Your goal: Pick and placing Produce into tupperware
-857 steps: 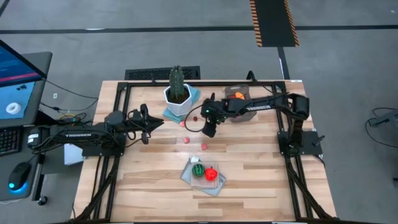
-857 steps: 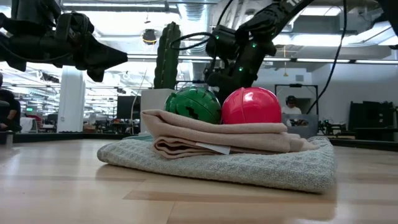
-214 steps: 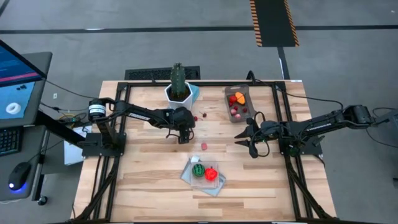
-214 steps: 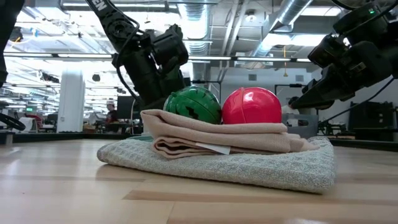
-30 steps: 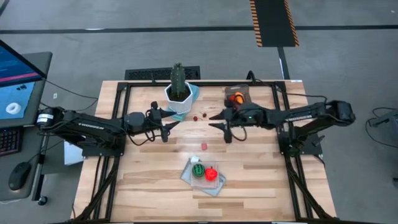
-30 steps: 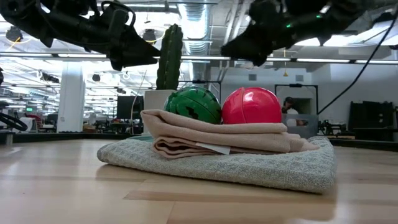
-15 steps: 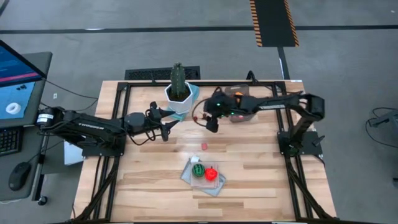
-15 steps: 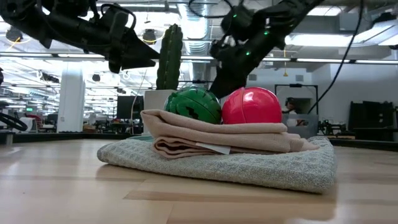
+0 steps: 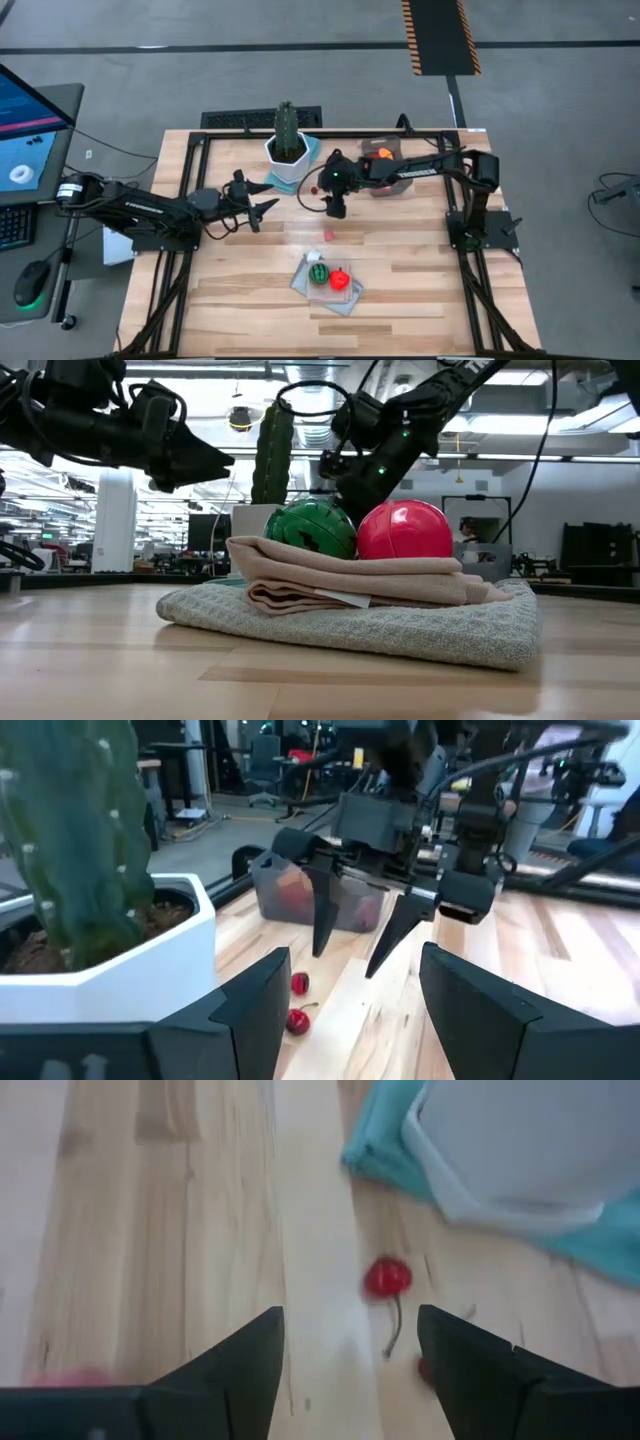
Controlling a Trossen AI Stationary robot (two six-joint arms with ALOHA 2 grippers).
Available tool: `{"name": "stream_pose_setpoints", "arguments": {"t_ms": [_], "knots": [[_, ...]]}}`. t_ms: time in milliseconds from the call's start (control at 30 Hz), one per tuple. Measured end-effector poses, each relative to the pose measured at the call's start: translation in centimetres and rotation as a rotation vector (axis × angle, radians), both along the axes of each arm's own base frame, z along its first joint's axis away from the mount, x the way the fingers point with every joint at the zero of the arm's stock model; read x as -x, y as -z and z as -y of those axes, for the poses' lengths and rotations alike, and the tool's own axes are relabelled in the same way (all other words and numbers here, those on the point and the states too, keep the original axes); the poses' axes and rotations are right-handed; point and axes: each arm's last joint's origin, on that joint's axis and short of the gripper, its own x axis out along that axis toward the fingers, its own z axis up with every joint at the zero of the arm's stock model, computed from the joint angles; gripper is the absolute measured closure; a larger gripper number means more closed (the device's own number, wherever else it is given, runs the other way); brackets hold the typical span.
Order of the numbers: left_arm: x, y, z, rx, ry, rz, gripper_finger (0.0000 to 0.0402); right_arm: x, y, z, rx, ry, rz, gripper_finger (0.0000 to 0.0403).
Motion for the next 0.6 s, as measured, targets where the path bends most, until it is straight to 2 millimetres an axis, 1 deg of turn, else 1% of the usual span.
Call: {"name": "stream_pose_setpoints", "arguments": {"t_ms": [167,400,533,600], "knots": [[0.0,0.3,0.0,-0.007,0.009,-0.028,0.0189,-0.5,1.4,0.4,-0.001,-0.009,-0.055,0.0149],[0.0,0.4,0.0,-0.006,0.011,-0.04,0.0189,-1.7,2.4,1.4,0.006,-0.019,-0.102,0.0149],[0.0,0.4,0.1,-0.004,0.017,-0.04,0.0189,-2.3,2.2,2.3,-0.009,-0.004,-0.12,0.0149],[0.0,0.4,0.1,-0.004,0.02,-0.039,0.0189,-2.3,2.6,2.6,-0.039,-0.007,-0.146,0.0149]]}}
